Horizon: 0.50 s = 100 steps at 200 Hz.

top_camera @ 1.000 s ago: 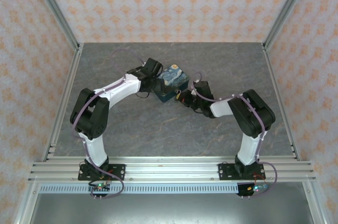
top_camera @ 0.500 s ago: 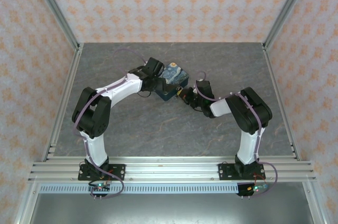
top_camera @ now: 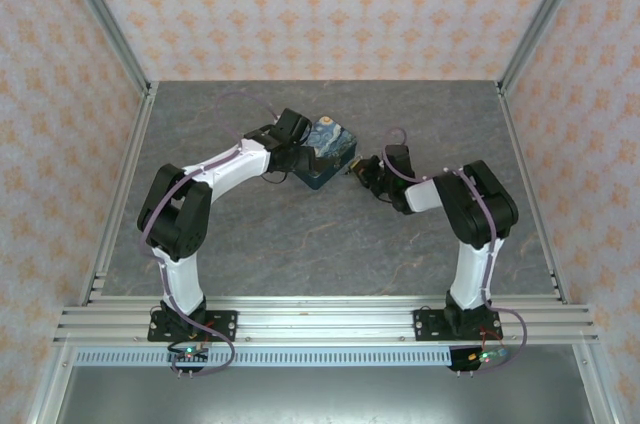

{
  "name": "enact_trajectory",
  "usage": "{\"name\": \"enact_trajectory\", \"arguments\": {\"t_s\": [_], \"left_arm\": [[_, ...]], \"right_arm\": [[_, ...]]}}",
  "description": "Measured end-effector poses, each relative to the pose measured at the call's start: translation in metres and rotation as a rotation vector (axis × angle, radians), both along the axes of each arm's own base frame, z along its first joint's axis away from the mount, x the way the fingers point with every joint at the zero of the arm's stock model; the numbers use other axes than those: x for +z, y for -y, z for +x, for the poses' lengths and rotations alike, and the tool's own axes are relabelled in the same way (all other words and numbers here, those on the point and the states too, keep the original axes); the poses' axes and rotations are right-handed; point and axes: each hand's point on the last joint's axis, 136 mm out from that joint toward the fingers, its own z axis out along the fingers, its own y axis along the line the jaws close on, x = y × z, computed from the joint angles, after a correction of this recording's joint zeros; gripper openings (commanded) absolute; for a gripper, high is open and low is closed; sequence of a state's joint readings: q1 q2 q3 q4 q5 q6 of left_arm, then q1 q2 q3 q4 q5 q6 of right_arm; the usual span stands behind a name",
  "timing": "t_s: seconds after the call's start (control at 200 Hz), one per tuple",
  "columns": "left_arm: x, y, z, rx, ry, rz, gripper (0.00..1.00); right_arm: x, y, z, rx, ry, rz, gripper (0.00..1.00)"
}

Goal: Unlock the padlock with the key

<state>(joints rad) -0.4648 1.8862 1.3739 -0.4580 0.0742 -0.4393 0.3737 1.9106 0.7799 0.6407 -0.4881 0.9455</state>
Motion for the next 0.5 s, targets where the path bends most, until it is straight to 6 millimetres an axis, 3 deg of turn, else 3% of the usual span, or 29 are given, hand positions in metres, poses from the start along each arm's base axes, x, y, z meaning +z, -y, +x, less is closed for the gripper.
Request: {"name": "enact_trajectory", "arguments": {"t_s": [0.22, 0.335, 0.405, 0.5], "left_arm": [[0.004, -0.001, -0.001, 0.000, 0.005, -0.002, 0.74], [0.006, -0.005, -0.007, 0.005, -0.012, 0.001, 0.79], [0.010, -0.006, -0.013, 0.002, -0.026, -0.003, 0.82], [0.031, -0.007, -0.019, 0.000, -0.004, -0.023, 0.86]], "right_arm": [[-0.003, 0.011, -0.033, 0.010, -0.038, -0.013, 0.00], [-0.008, 0.020, -0.054, 0.011, -0.068, -0.025, 0.35], [0.002, 0.021, -0.059, 0.022, -0.041, -0.021, 0.51], [0.011, 0.028, -0.073, 0.029, -0.033, -0.039, 0.75]]}}
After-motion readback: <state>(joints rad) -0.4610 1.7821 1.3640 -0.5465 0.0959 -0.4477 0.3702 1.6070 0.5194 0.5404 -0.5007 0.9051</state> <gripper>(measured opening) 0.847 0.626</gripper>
